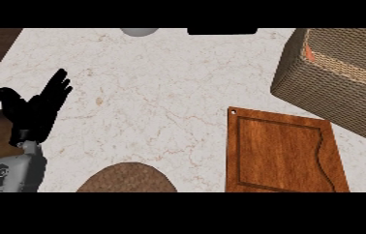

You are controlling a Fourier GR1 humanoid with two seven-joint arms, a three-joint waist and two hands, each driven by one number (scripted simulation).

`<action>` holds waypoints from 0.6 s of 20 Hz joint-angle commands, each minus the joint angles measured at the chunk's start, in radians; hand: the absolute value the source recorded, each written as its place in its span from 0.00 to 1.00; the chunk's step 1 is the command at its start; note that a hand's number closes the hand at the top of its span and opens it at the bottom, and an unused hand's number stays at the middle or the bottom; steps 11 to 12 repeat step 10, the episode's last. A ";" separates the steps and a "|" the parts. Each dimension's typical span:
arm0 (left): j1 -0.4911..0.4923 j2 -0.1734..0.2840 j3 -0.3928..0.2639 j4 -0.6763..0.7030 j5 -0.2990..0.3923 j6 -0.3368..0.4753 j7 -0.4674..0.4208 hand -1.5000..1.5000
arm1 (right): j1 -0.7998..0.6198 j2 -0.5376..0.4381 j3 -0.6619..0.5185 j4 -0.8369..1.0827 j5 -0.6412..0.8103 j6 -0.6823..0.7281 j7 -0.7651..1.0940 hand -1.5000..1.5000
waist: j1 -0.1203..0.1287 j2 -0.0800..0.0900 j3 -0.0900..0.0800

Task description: Pick the sweet potato from the cutting board and place it in the basket

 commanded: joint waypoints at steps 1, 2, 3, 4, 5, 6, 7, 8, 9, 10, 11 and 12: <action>-0.003 -0.011 -0.012 -0.032 0.000 0.008 0.041 0.50 | 0.133 -0.074 -0.129 -0.092 -0.172 0.135 0.006 0.00 | -0.004 -0.001 0.000; 0.016 -0.021 -0.015 0.004 -0.037 0.032 -0.021 0.50 | 0.149 -0.104 -0.180 -0.040 -0.245 0.193 -0.021 0.00 | -0.010 0.000 0.000; 0.021 -0.018 -0.015 -0.053 -0.015 0.025 0.033 0.50 | 0.183 -0.134 -0.197 -0.082 -0.278 0.256 0.016 0.00 | -0.008 -0.003 0.000; 0.012 0.008 0.015 -0.019 0.011 -0.005 0.008 0.50 | 0.273 -0.101 -0.238 -0.056 -0.310 0.282 -0.078 0.00 | -0.015 -0.002 0.001; 0.035 -0.027 -0.016 -0.019 -0.025 0.022 -0.019 0.50 | 0.307 -0.102 -0.233 -0.115 -0.317 0.320 -0.024 0.00 | -0.010 -0.001 0.000; 0.048 -0.019 -0.003 -0.004 -0.008 -0.001 -0.044 0.50 | 0.325 -0.146 -0.269 -0.011 -0.359 0.377 -0.111 0.00 | -0.008 0.001 0.001; 0.003 0.001 0.021 -0.004 0.009 0.007 0.008 0.50 | 0.349 -0.161 -0.306 -0.104 -0.420 0.433 -0.022 0.00 | -0.016 -0.002 0.000; 0.019 -0.009 0.002 -0.011 -0.006 0.004 -0.007 0.50 | 0.383 -0.153 -0.341 -0.010 -0.437 0.443 -0.120 0.00 | -0.005 0.001 0.000; 0.052 0.014 0.016 -0.062 0.026 -0.031 0.016 0.50 | 0.418 -0.168 -0.350 -0.027 -0.453 0.490 -0.133 0.00 | 0.001 -0.001 0.000; 0.051 0.017 0.011 -0.040 0.012 -0.034 0.004 0.50 | 0.413 -0.202 -0.371 0.022 -0.482 0.516 -0.128 0.00 | 0.004 0.001 0.000; 0.051 0.017 0.011 -0.040 0.012 -0.034 0.004 0.50 | 0.413 -0.202 -0.371 0.022 -0.482 0.516 -0.128 0.00 | 0.004 0.001 0.000; 0.051 0.017 0.011 -0.040 0.012 -0.034 0.004 0.50 | 0.413 -0.202 -0.371 0.022 -0.482 0.516 -0.128 0.00 | 0.004 0.001 0.000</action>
